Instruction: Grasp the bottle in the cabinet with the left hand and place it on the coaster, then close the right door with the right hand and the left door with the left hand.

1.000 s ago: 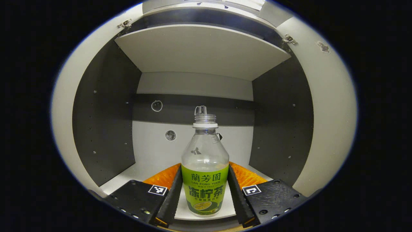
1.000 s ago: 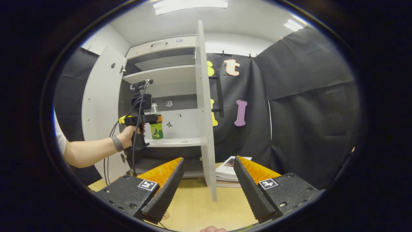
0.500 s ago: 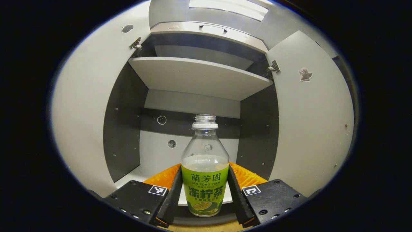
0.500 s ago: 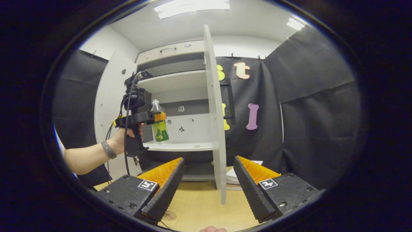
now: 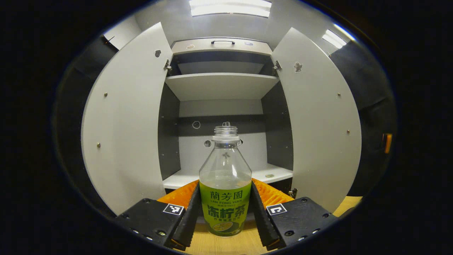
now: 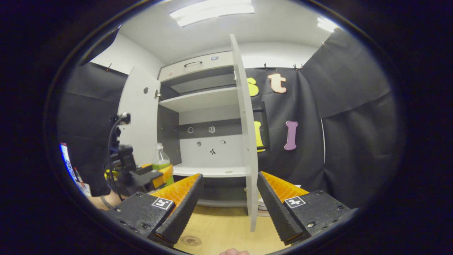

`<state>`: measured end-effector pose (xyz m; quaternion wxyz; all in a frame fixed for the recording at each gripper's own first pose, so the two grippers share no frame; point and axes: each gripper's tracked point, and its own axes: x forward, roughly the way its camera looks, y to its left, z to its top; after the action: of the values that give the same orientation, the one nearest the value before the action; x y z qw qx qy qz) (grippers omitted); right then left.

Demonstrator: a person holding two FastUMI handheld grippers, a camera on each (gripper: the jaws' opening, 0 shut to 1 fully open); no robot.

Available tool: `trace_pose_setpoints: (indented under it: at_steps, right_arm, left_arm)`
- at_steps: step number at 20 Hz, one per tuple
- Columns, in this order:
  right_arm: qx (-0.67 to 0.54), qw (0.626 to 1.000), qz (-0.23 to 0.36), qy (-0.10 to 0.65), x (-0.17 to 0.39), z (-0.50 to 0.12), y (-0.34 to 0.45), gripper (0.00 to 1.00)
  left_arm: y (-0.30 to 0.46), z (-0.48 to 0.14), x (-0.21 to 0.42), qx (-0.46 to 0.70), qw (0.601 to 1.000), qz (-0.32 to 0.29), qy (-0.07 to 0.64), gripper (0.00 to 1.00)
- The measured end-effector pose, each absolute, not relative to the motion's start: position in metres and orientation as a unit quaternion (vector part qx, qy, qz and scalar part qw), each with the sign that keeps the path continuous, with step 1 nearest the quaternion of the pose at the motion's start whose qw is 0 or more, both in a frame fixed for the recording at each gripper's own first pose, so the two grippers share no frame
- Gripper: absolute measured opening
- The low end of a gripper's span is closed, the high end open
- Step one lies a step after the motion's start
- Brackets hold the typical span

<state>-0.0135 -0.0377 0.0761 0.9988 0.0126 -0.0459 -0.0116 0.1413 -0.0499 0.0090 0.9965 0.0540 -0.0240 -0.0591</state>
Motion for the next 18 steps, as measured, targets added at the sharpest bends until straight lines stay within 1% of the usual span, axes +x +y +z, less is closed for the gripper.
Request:
trace_pose_setpoints:
  at_steps: [1,3,4,5,6,8,10,13,14,15,18]
  right_arm:
    - [0.009,0.999,-0.013,-0.051,-0.013,0.083,-0.04,0.99]
    - [0.007,0.998,-0.017,-0.061,-0.012,0.097,-0.042,0.99]
    - [0.008,0.998,-0.016,-0.064,-0.013,0.101,-0.042,0.95]
    - [0.011,0.998,-0.017,-0.066,-0.012,0.104,-0.042,0.96]
    - [0.014,0.998,-0.019,-0.066,-0.014,0.107,-0.041,0.99]
    - [0.017,0.997,-0.025,-0.067,-0.018,0.109,-0.04,0.99]
    - [0.007,0.997,-0.041,-0.063,-0.021,0.107,-0.045,0.99]
    - [-0.005,0.997,-0.061,-0.047,-0.031,0.1,-0.049,0.99]
    - [-0.006,0.997,-0.07,-0.042,-0.034,0.098,-0.053,0.95]
    - [-0.006,0.996,-0.078,-0.038,-0.037,0.096,-0.055,0.99]
    - [-0.009,0.995,-0.097,-0.027,-0.042,0.093,-0.062,0.99]
  left_arm:
    - [-0.051,-0.008,0.131,0.053,0.997,-0.055,-0.016,0.69]
    - [-0.052,-0.042,0.11,0.062,0.997,-0.042,-0.003,0.69]
    - [-0.053,-0.059,0.101,0.072,0.997,-0.037,0.001,0.7]
    - [-0.058,-0.077,0.093,0.077,0.996,-0.039,0.006,0.7]
    - [-0.064,-0.097,0.085,0.077,0.996,-0.047,0.013,0.7]
    - [-0.075,-0.128,0.073,0.068,0.996,-0.057,0.022,0.69]
    - [-0.081,-0.151,0.062,0.068,0.996,-0.056,0.028,0.69]
    - [-0.075,-0.174,0.058,0.084,0.996,-0.023,0.026,0.69]
    - [-0.079,-0.184,0.059,0.08,0.996,-0.027,0.032,0.69]
    - [-0.082,-0.196,0.06,0.073,0.996,-0.034,0.042,0.69]
    - [-0.087,-0.214,0.054,0.044,0.997,-0.043,0.049,0.7]
